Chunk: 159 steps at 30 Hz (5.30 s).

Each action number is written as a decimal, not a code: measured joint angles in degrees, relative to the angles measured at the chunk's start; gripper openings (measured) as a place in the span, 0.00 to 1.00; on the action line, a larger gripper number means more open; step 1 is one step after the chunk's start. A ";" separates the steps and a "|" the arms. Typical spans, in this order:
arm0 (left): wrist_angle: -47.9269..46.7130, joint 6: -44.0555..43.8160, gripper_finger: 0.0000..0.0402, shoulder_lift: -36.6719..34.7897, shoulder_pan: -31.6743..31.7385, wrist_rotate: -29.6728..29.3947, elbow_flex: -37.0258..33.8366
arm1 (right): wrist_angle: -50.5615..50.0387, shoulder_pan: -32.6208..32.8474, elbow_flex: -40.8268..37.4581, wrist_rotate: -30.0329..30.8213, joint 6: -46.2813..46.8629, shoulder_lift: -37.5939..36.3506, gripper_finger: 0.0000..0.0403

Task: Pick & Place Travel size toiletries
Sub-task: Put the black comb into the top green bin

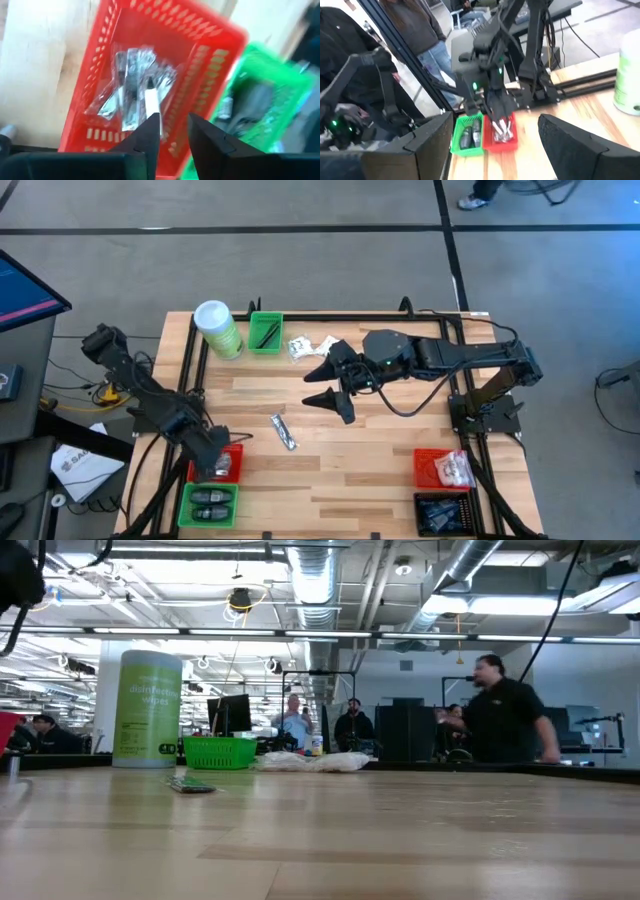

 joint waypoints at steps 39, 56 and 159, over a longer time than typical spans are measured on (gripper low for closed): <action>28.50 28.38 0.00 22.04 34.90 -6.26 4.22 | -24.84 -3.28 0.00 -0.29 0.48 0.00 0.70; 40.90 26.03 0.00 33.95 34.08 -3.79 4.22 | -28.42 -3.26 -0.02 -0.14 1.66 -0.01 0.70; 51.60 22.30 0.00 36.71 32.84 -8.36 8.20 | 43.31 5.81 -59.27 13.50 24.92 -8.29 0.70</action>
